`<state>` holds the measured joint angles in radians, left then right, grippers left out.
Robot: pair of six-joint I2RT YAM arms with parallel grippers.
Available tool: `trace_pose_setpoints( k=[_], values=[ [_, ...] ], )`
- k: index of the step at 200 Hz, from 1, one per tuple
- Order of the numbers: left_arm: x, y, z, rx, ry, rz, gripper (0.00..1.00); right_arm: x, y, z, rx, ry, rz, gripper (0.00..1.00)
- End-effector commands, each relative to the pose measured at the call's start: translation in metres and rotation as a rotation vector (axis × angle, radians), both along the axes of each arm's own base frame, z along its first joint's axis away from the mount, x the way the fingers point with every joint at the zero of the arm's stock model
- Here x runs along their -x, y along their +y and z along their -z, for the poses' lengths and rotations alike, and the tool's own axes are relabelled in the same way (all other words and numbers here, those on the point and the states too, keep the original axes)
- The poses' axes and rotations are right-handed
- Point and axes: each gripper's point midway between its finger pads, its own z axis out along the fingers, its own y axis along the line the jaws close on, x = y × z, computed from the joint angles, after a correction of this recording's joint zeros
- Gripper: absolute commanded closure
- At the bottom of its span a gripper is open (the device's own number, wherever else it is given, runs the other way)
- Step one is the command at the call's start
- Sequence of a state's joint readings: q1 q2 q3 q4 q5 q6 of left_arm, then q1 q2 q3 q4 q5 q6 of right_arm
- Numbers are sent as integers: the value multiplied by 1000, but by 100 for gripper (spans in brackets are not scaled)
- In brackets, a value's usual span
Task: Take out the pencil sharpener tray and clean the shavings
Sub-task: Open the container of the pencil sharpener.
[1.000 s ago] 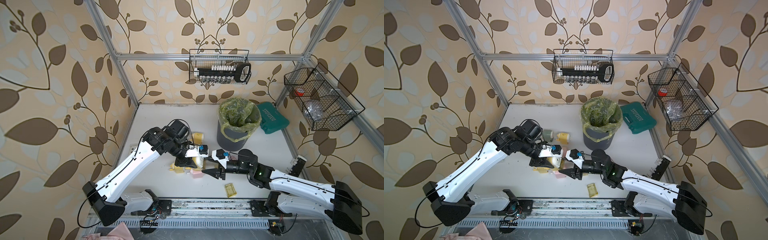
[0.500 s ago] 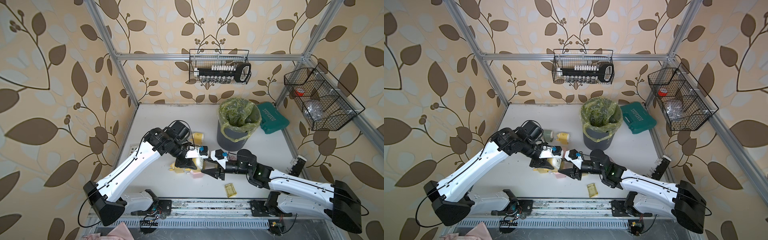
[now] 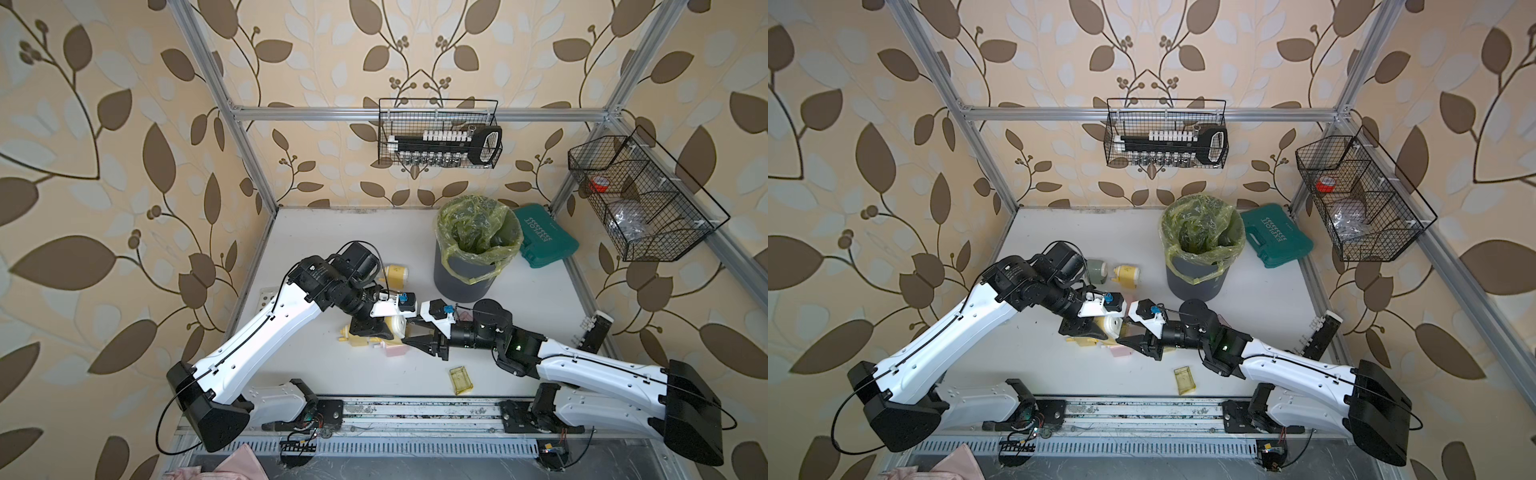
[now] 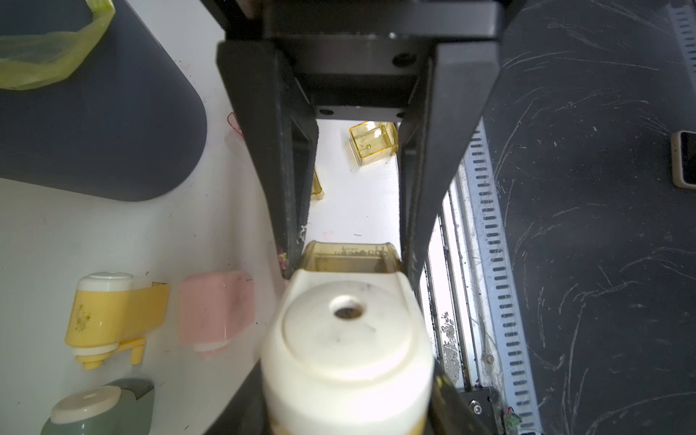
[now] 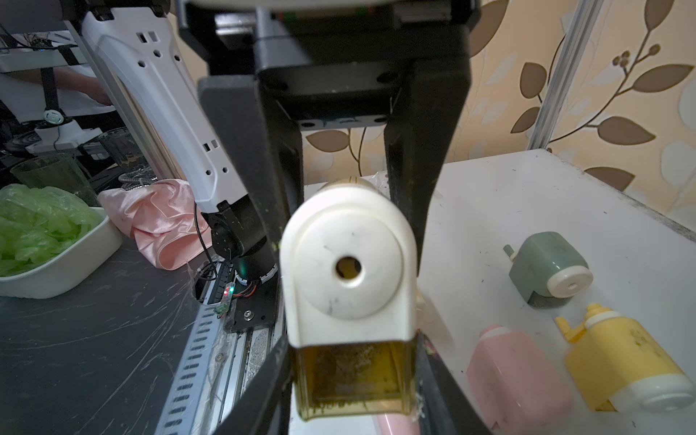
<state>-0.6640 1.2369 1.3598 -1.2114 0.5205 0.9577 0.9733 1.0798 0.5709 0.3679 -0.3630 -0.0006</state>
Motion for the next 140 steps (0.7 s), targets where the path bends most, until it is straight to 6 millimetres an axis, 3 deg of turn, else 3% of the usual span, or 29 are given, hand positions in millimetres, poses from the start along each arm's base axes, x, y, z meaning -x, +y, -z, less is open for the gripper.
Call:
trace_pose_setpoints(
  k=[1,25,68,96,140],
  values=[
    [1,-2,-12,47,-24,-2,100,3,5,-1,-2,12,-22,52],
    [1,-2,-13,50,-26,-1,100,2,4,4,4,12,-13,40],
    [2,-2,-12,47,-22,-1,100,-1,0,-1,-17,10,19,40],
    [2,-2,-12,47,-22,0,100,-1,0,-4,-18,6,18,46],
    [3,0,-10,36,-18,-1,100,-5,1,-2,-2,42,38,69]
  ],
)
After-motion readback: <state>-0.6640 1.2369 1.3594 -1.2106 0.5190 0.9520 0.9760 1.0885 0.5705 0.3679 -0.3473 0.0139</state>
